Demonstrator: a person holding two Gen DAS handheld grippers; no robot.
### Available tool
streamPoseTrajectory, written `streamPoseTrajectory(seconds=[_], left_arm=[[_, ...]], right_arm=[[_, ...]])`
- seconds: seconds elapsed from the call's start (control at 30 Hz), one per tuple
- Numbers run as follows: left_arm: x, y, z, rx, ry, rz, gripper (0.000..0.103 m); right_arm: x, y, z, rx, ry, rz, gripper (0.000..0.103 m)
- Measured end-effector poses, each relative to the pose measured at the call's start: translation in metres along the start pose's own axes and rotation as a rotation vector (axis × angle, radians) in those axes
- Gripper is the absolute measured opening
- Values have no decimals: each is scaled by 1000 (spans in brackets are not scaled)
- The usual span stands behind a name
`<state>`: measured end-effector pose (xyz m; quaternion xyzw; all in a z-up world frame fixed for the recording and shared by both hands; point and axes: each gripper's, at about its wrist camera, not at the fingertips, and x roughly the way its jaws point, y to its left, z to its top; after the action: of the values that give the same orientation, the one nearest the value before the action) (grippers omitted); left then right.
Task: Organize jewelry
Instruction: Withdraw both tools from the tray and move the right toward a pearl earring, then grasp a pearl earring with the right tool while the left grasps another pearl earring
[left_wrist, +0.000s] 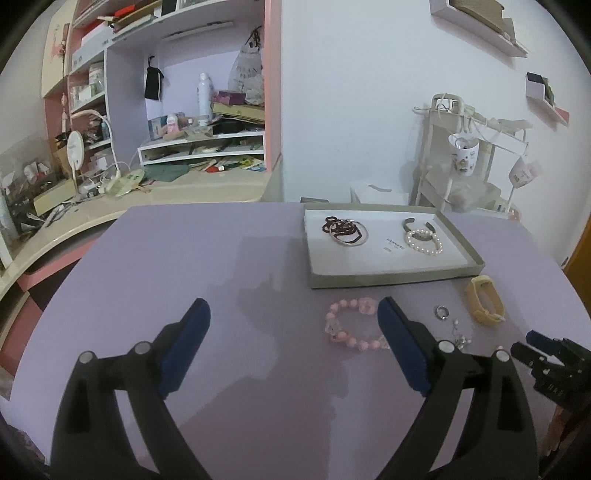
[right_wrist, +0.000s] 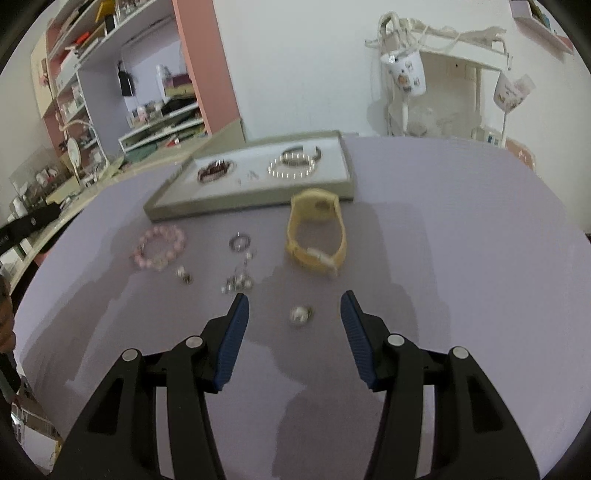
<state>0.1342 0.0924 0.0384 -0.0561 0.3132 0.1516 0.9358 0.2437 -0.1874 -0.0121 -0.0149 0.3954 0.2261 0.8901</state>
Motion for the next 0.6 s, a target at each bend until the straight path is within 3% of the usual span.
streamPoseTrajectory(seconds=[0.13,0.33,0.6], left_arm=[[-3,-2,-5,0,5,1,92],[-2,-5,-10,7,9,-1,92],[5,-11,-16,24,27,-7,92]], right_arm=[[7,7,-7,-21,37,-28,52],[24,9,-10,-31,104,-49,39],[31,14,-7,-51,102,-91,27]])
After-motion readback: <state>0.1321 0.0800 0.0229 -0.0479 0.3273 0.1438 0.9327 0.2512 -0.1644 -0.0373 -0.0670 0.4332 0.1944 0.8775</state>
